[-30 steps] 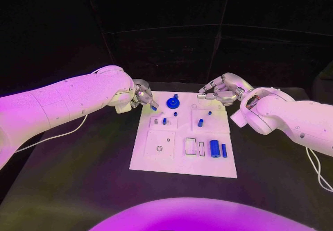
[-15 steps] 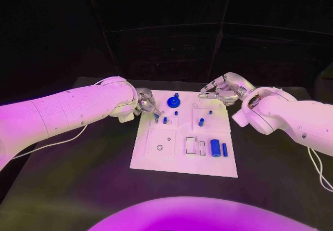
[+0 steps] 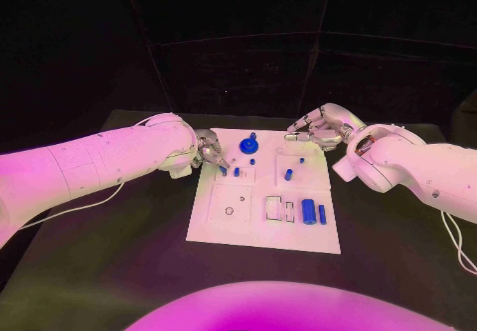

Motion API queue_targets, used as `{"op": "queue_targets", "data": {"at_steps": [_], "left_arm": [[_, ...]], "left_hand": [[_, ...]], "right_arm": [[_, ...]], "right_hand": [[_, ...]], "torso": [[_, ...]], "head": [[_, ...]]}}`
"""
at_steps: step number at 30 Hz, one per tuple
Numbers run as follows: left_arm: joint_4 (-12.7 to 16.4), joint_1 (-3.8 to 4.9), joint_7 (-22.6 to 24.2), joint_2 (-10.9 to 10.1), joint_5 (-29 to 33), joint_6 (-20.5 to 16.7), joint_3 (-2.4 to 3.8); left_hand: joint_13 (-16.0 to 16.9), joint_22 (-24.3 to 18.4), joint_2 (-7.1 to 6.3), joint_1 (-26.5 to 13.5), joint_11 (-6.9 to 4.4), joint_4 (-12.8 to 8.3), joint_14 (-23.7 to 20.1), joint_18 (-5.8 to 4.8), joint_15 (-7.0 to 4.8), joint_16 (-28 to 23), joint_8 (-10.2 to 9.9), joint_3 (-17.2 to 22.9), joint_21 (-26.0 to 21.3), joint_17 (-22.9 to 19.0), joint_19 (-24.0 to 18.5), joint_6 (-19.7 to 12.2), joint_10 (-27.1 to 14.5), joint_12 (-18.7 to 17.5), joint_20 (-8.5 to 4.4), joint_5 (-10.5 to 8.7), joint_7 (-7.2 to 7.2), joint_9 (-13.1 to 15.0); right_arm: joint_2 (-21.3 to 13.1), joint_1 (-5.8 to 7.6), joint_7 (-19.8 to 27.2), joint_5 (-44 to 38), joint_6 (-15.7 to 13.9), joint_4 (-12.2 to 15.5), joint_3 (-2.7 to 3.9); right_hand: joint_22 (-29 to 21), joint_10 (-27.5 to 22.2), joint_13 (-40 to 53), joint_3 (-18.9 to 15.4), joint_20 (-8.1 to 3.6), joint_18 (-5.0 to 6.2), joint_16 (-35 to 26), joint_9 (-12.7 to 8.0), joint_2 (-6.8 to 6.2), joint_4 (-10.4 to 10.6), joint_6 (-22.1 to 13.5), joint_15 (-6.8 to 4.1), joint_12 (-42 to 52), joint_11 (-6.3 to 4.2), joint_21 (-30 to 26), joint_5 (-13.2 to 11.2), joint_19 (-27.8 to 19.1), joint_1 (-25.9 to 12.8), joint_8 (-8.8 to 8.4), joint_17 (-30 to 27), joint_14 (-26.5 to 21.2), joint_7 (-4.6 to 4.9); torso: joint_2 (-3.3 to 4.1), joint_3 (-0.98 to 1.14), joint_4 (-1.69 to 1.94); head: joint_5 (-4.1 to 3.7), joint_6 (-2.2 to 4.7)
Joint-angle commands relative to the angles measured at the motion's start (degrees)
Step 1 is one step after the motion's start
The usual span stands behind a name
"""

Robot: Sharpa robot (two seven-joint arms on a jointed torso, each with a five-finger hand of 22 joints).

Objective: Assemble the parts on the task board

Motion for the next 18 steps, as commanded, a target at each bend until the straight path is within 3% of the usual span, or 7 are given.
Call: {"op": "queue_targets", "data": {"at_steps": [1, 18], "left_arm": [[0.0, -0.08, -1.2, 0.0, -0.8, 0.8, -0.02], [0.2, -0.24, -1.8, 0.0, -0.8, 3.4, -0.02]], "left_hand": [[0.0, 0.0, 0.63, 0.1, -0.09, -3.4, 6.0, 0.53, -0.29, 0.2, 0.4, 3.7, 0.2, 15.1, 0.3, 0.1, 0.2, 0.2, -0.09, -0.05, -0.24, 0.1], [0.1, 0.1, 0.62, 0.0, -0.13, -3.4, 6.0, 0.52, -0.32, 0.2, 0.4, 3.7, 0.3, 15.1, 0.3, 0.1, 0.2, 0.2, -0.11, -0.05, -0.29, 0.2]], "right_arm": [[0.0, 0.1, 0.3, -0.1, 0.4, 0.1, 0.03], [-0.2, 0.1, 0.3, -0.1, 0.4, 0.2, 0.03]], "right_hand": [[0.0, 0.0, 6.9, -0.3, 0.02, -0.49, -0.3, 0.0, 0.18, -0.1, -0.2, -0.24, -0.2, -0.11, -0.3, 0.2, -0.5, -0.2, 0.32, 6.6, 4.1, 0.03], [0.0, 0.0, 6.9, -0.3, 0.02, -0.49, -0.3, 0.0, 0.18, -0.1, -0.2, -0.24, -0.2, -0.11, -0.3, 0.2, -0.5, -0.2, 0.32, 6.6, 4.1, 0.03]], "torso": [[0.01, 0.01, 0.02], [0.02, 0.0, 0.04]], "head": [[0.03, -0.03], [-0.01, -0.32]]}}
